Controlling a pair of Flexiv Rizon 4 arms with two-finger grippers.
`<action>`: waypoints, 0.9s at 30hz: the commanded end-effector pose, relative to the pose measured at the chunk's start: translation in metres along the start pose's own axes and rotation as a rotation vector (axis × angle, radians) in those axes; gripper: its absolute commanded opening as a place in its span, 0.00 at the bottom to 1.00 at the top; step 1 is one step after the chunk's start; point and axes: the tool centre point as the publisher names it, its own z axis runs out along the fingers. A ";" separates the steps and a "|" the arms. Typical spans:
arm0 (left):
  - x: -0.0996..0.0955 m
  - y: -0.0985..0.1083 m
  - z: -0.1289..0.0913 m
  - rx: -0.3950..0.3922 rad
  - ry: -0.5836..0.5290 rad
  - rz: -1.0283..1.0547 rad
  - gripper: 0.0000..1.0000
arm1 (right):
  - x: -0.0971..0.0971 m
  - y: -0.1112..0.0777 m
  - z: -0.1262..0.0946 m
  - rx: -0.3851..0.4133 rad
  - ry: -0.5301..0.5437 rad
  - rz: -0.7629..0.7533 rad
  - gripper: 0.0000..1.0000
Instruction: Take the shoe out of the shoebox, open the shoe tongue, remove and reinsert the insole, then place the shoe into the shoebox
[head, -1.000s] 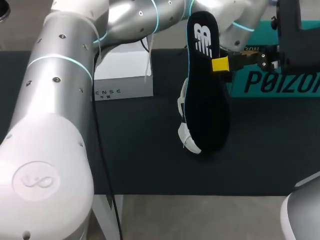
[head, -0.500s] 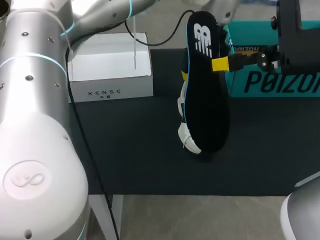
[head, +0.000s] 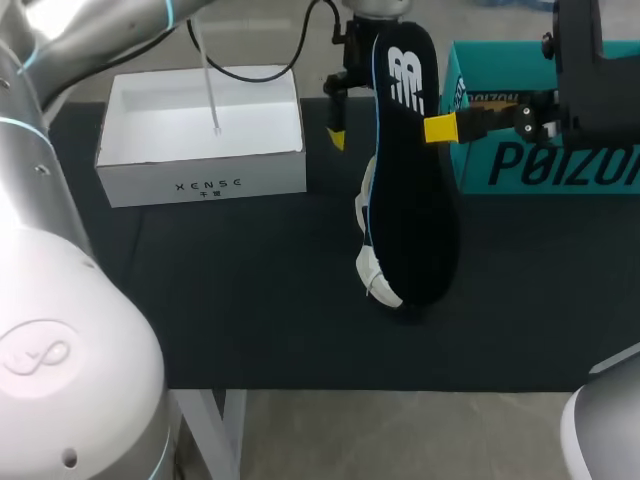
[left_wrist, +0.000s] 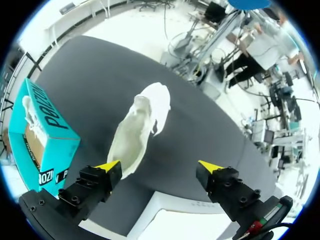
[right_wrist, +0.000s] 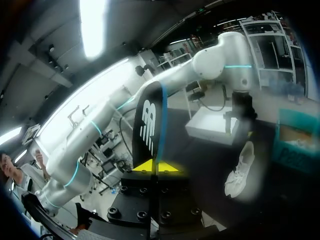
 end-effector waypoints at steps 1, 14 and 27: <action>0.033 -0.004 -0.008 -0.007 -0.292 0.010 1.00 | -0.001 0.002 0.004 0.003 0.000 0.001 0.00; 0.041 -0.007 -0.009 -0.012 -0.309 0.060 1.00 | -0.026 0.007 0.008 0.074 -0.020 0.064 0.00; 0.041 -0.007 -0.009 -0.012 -0.309 0.060 1.00 | -0.100 0.051 0.023 0.114 -0.043 0.155 0.00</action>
